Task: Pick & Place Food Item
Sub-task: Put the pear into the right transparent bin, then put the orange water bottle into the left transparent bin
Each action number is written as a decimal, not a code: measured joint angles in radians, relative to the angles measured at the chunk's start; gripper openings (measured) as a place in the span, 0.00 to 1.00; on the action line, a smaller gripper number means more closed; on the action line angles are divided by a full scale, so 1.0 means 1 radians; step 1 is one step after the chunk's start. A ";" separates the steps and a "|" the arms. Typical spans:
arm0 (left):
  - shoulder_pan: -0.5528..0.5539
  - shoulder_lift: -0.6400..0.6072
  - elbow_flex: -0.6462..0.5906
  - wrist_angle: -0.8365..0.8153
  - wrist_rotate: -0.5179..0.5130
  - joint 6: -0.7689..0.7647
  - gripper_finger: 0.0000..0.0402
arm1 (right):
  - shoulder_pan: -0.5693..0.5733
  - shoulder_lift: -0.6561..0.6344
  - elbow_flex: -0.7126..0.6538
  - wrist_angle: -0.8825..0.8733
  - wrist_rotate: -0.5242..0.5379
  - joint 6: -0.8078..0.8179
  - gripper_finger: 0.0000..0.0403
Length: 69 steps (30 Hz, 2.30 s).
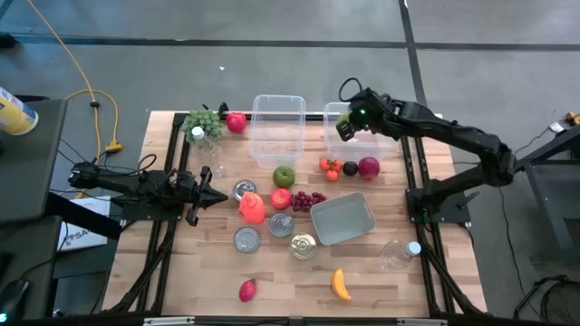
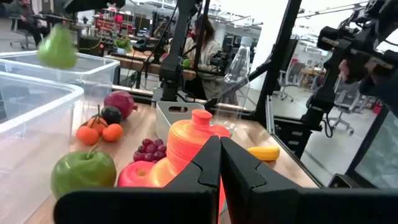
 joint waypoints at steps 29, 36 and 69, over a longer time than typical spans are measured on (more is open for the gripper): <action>0.000 0.000 0.000 0.143 0.005 -0.057 0.00 | 0.488 -0.329 0.002 0.416 -0.109 -0.323 0.51; -0.008 0.000 0.000 0.310 0.012 -0.075 0.00 | 0.744 -0.255 0.002 0.514 -0.254 -0.451 0.46; -0.323 0.309 0.449 0.067 -0.159 0.650 0.00 | 0.916 0.288 0.001 0.695 0.264 -0.338 0.20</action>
